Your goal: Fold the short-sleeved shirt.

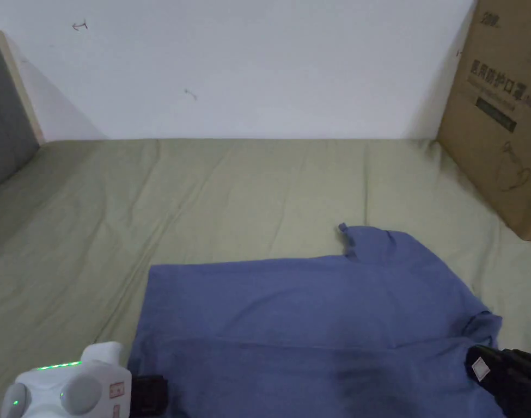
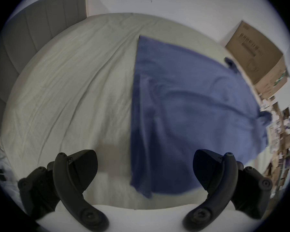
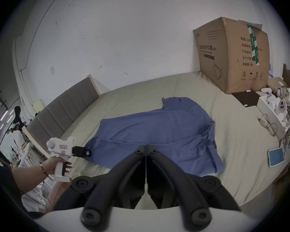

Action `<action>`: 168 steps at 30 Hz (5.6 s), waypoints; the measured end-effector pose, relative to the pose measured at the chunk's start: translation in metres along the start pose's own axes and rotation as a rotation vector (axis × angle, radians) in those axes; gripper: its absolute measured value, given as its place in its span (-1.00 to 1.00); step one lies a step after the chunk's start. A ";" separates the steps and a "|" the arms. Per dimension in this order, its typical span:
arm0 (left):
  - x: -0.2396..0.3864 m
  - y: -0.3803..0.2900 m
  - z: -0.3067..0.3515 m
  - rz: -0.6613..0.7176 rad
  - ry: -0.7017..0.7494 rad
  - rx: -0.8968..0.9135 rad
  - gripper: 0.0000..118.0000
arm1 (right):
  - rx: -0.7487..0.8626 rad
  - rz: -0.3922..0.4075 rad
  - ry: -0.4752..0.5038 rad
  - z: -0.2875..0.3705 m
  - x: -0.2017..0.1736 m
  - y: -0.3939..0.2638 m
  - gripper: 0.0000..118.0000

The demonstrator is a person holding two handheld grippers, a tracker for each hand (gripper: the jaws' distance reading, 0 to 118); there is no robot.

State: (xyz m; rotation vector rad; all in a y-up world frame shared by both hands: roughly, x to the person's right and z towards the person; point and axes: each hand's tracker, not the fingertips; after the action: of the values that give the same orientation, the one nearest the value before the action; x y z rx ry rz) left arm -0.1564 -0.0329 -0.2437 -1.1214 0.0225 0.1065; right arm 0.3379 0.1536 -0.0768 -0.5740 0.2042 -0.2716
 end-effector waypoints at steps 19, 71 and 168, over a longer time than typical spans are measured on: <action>0.045 -0.007 0.084 -0.118 -0.192 0.169 -0.88 | -0.206 -0.205 -0.141 -0.044 0.114 0.007 -1.00; -0.008 -0.037 0.201 -0.047 -0.390 0.436 0.93 | -0.267 -0.097 -0.146 -0.002 0.089 0.014 0.97; -0.020 0.119 0.095 -0.172 -0.201 0.360 -0.93 | -0.139 -0.008 -0.205 -0.172 0.113 0.120 -0.97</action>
State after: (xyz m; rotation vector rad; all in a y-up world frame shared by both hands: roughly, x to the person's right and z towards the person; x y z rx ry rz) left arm -0.1908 0.1023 -0.3079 -0.7452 -0.2266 0.0577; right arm 0.4227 0.1286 -0.2985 -0.7356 0.0224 -0.2057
